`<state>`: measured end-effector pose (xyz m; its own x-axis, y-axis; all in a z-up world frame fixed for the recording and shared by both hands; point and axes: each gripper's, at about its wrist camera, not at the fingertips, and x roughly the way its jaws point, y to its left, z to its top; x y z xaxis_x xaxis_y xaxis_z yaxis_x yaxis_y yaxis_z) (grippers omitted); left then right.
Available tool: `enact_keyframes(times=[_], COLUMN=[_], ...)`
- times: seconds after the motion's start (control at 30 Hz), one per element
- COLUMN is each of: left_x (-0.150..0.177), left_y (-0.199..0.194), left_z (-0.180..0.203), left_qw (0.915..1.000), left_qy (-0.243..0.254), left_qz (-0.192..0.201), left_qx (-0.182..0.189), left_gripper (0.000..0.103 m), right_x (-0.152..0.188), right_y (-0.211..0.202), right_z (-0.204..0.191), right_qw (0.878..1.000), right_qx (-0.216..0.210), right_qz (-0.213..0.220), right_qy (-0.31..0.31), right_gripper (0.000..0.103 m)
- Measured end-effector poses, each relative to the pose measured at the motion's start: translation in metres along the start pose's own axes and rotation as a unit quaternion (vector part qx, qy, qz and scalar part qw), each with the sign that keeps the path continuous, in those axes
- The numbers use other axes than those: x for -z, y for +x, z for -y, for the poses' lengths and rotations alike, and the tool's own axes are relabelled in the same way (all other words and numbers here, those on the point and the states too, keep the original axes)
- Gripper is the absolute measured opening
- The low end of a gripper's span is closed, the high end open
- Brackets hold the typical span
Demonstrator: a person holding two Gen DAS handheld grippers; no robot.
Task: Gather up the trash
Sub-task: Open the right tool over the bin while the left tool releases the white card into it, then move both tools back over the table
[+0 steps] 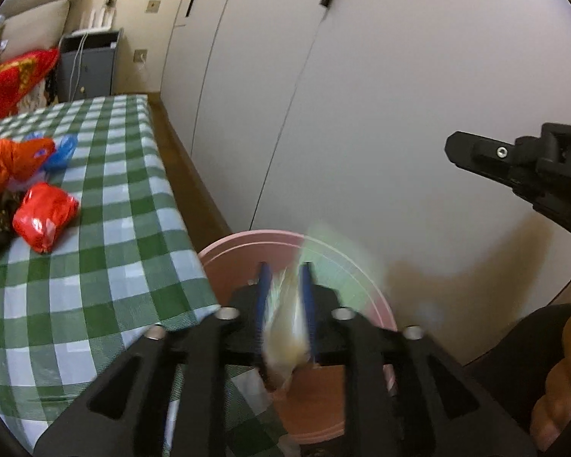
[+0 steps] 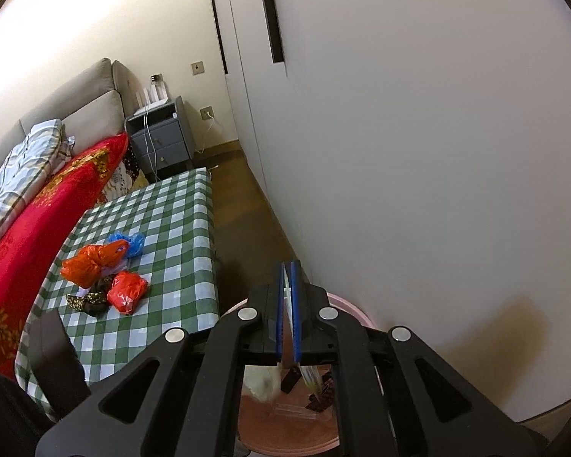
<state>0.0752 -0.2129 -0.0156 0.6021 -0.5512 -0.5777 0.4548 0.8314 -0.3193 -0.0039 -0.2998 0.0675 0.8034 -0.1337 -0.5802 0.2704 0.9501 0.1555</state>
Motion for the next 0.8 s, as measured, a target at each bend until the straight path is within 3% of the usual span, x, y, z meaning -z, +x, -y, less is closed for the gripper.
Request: enact_keyframes(times=[0.43,0.8], left_x=[-0.001,-0.001], left_y=[-0.015,-0.040], left_z=[-0.013,-0.055], left_qw=[0.9996,0.9965], left_qy=[-0.011,-0.038], left_qz=[0.015,0.034], left_qx=[-0.019,-0.066], left_gripper=[0.024,0.024], right_x=[0.004,0.010], right_y=[0.001,0.015], right_z=[-0.007,-0.036], right_qw=[1.000,0.999], right_qx=[-0.010,-0.040], right_qz=[0.003,0.004], right_qy=[-0.005,-0.016], right_gripper=[0.009,0.009])
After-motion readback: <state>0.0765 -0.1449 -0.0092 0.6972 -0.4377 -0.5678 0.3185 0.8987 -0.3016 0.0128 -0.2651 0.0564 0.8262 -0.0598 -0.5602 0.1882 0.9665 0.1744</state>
